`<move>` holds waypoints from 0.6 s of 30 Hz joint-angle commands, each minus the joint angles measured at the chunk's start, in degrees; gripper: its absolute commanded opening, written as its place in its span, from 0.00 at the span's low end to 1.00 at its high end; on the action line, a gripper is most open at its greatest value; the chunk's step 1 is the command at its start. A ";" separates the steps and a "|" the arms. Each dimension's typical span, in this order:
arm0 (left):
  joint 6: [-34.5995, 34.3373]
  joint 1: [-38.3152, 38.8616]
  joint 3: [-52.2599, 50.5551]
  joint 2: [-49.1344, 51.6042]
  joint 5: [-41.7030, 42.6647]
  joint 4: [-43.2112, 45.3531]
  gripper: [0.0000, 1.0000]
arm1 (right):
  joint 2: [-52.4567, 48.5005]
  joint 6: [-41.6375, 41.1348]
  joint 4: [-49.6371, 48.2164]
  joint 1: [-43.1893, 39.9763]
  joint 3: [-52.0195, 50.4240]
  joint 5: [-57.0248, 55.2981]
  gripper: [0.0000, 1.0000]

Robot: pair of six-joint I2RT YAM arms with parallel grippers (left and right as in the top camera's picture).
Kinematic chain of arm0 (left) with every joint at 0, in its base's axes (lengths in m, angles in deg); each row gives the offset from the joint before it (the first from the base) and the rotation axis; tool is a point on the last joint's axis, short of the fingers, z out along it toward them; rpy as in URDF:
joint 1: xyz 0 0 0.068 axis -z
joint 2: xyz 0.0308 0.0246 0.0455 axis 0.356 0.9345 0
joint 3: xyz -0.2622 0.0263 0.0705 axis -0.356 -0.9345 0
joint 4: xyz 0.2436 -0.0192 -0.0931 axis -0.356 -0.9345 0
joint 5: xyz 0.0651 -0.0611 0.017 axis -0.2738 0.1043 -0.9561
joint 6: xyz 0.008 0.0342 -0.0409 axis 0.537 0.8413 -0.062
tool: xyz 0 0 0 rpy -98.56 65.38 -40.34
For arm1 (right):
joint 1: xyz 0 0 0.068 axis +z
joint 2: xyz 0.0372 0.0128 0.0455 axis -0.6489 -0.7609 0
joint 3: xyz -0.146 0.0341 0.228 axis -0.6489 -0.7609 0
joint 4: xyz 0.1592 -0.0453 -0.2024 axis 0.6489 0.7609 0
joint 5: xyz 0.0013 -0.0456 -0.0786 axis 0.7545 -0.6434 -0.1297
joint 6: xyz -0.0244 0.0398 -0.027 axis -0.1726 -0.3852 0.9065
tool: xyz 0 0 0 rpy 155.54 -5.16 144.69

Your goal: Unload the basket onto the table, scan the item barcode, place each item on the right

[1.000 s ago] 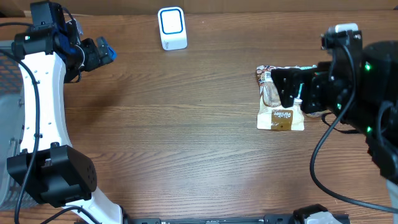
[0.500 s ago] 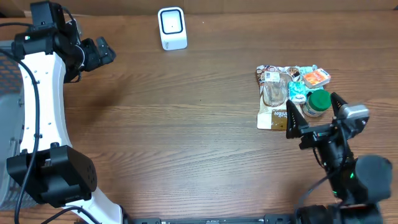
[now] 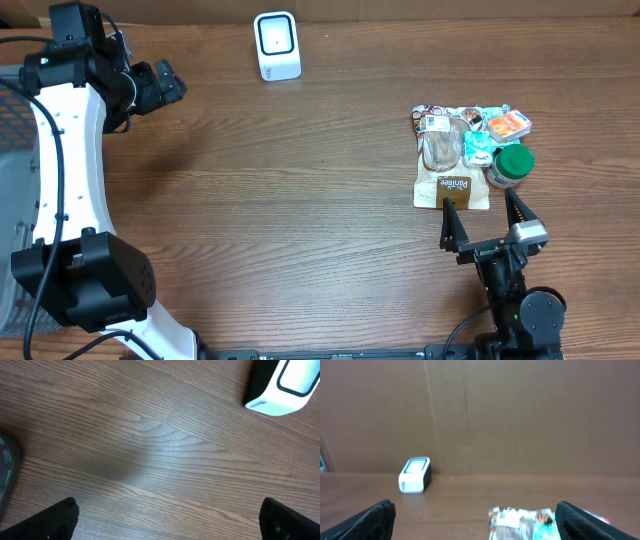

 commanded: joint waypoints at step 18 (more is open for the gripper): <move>0.55 0.13 0.17 0.37 -0.11 0.04 1.00 | 0.68 0.02 8.11 -0.31 -0.94 -1.81 1.00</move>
